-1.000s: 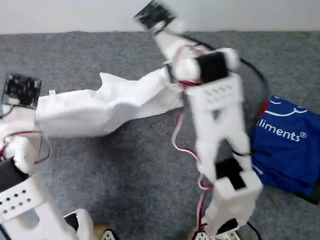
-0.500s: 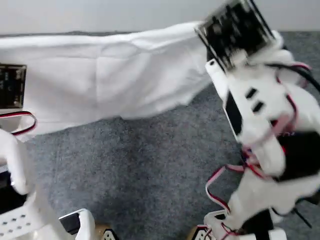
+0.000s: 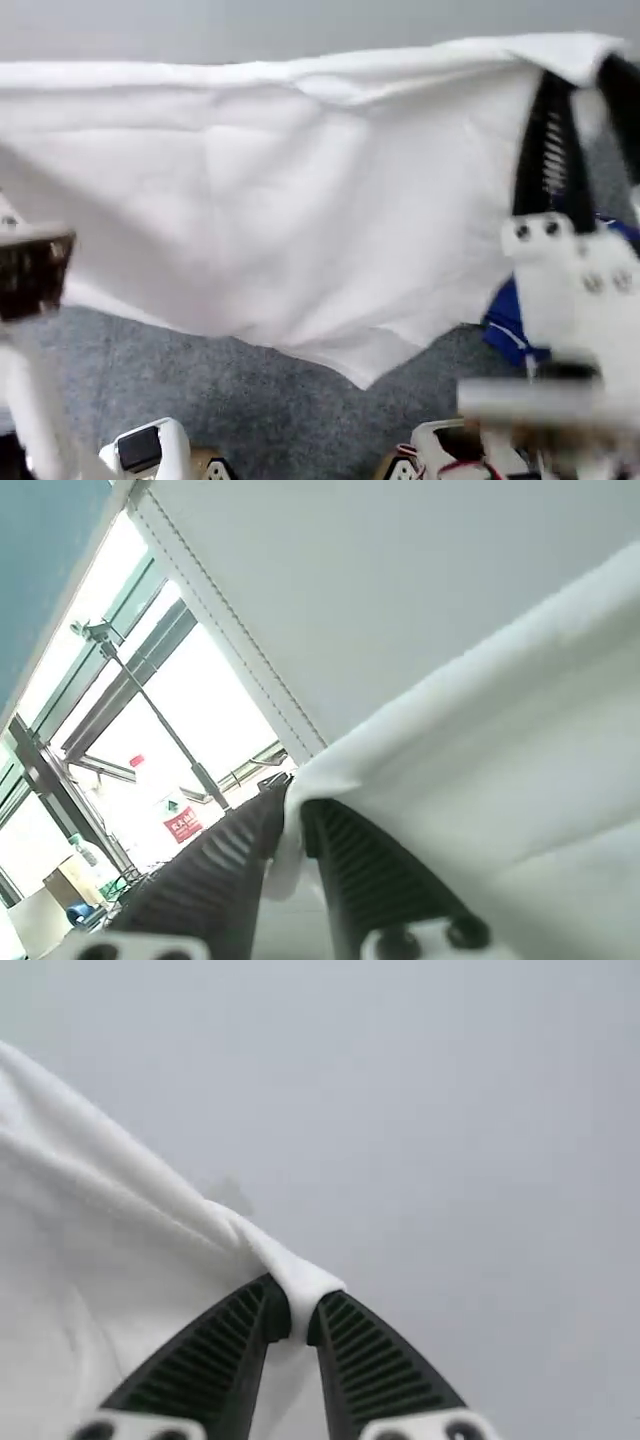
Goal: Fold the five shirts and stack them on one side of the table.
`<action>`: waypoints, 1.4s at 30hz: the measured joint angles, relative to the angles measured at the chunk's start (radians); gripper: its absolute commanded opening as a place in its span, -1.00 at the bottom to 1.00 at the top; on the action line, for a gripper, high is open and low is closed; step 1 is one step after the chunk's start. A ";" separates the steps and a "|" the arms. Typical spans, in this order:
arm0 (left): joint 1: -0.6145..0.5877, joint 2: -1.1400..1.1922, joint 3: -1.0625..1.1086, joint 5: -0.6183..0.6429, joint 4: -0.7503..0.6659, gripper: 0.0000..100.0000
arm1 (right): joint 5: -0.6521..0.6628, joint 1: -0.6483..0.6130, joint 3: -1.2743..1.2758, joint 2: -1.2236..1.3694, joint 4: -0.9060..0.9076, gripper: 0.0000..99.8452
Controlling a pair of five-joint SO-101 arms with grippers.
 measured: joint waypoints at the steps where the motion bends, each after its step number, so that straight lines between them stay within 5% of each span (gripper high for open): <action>1: 0.000 -0.012 -0.003 -0.003 0.015 -0.97 | 0.014 0.008 -0.006 -0.002 -0.002 -0.98; 20: 0.000 -0.112 0.014 -0.031 0.106 -0.97 | 0.021 0.023 -0.020 -0.032 0.103 -0.98; 28: 0.006 -0.121 0.183 -0.040 0.101 -0.97 | 0.021 0.023 -0.006 0.058 0.172 -0.98; 34: 0.069 -0.121 0.476 -0.149 -0.063 -0.97 | 0.021 0.020 -0.006 0.282 0.172 -0.98; 42: 0.091 -0.023 0.882 -0.186 -0.474 -0.97 | -0.014 0.006 -0.003 0.660 0.104 -0.98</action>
